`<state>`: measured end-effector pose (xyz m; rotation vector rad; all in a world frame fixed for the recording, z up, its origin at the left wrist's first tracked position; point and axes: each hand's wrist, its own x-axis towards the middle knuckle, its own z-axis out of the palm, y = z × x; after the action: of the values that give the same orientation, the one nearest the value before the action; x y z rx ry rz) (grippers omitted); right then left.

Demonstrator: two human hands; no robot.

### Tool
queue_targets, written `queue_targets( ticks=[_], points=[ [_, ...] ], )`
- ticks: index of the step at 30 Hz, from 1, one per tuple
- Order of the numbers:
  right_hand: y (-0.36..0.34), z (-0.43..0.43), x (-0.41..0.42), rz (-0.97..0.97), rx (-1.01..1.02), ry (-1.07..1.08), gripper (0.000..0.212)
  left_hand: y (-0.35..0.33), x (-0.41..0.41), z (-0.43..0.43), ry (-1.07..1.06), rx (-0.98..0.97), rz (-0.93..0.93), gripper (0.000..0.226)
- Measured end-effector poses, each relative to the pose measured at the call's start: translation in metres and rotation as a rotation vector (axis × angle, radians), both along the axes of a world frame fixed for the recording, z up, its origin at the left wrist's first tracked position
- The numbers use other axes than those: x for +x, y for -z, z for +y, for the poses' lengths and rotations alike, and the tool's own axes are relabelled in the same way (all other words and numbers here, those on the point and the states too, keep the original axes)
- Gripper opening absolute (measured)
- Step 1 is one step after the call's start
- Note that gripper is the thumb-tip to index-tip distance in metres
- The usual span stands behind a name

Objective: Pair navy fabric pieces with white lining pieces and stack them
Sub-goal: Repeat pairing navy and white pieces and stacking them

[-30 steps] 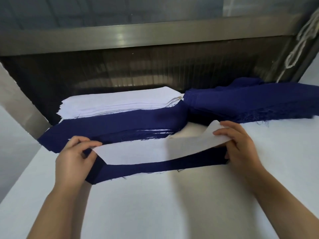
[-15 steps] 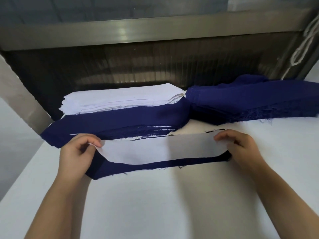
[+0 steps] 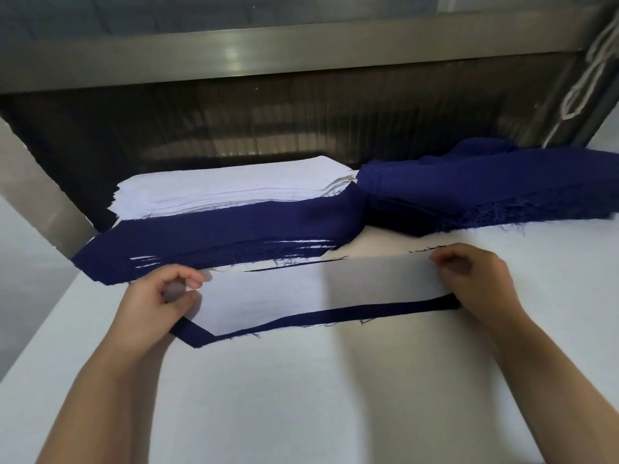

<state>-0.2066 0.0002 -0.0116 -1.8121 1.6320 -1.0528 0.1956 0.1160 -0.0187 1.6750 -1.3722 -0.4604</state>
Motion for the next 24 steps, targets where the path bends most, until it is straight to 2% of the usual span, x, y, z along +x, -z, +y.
queue_targets(
  ticks=[3, 7, 12, 24],
  points=[
    [0.0, 0.0, 0.0, 0.057, 0.014, 0.009, 0.027, -0.007, -0.004, 0.001, 0.013, -0.058, -0.096, 0.052],
    [-0.001, -0.001, 0.0, 0.064, 0.021, 0.014, 0.031, -0.011, -0.007, 0.003, -0.003, -0.069, -0.175, 0.048],
    [-0.001, 0.0, 0.0, 0.068, 0.006, 0.002, 0.024, -0.013, -0.006, 0.004, -0.02, -0.055, -0.2, 0.049],
    [-0.001, 0.001, 0.001, 0.1, -0.057, -0.058, 0.034, -0.018, -0.012, 0.005, -0.007, 0.032, -0.19, 0.048]
  ],
)
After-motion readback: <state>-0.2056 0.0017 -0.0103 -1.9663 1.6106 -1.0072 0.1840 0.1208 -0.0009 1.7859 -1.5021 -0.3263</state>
